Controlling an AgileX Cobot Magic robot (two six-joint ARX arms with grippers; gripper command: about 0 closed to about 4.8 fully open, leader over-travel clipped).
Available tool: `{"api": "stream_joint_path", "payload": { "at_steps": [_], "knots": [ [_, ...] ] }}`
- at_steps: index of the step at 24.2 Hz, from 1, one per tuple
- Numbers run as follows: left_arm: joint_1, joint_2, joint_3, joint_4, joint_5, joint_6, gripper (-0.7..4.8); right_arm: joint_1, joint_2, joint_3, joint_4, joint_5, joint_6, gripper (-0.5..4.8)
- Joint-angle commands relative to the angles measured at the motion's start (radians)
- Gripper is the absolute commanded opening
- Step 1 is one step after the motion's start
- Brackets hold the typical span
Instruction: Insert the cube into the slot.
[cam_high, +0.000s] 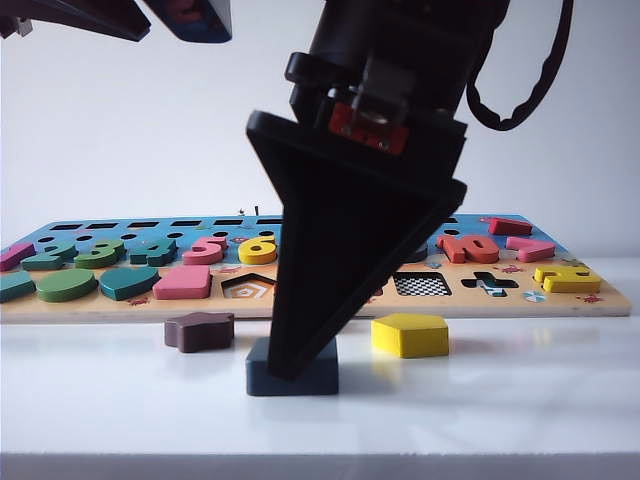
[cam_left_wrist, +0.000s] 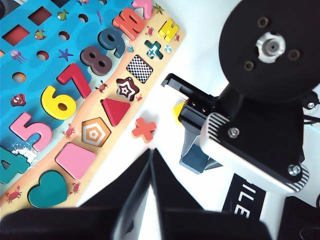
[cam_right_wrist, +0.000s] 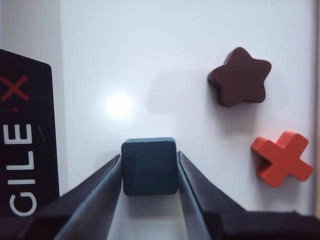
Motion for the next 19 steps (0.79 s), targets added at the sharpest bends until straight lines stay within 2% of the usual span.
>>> {"api": "stream_joint_path", "payload": {
  "at_steps": [1,5,11,13,19],
  "knots": [
    [0.001,-0.001,0.003,0.013,0.009,0.004,0.17,0.001,-0.001,0.003,0.009,0.0,0.001,1.66],
    [0.001,-0.002,0.003,0.013,0.009,0.004,0.17,-0.002,-0.008,0.011,0.009,0.019,0.034,1.11],
    [0.001,-0.002,0.003,0.013,0.008,0.004,0.17,-0.017,-0.07,0.06,0.008,0.122,0.182,0.79],
    [0.001,-0.002,0.003,0.013,0.009,0.004,0.17,-0.029,-0.104,0.085,0.008,0.159,0.279,0.79],
    [0.001,-0.002,0.003,0.013,0.009,0.004,0.17,-0.071,-0.207,0.14,0.007,0.347,0.712,0.49]
  ]
}}
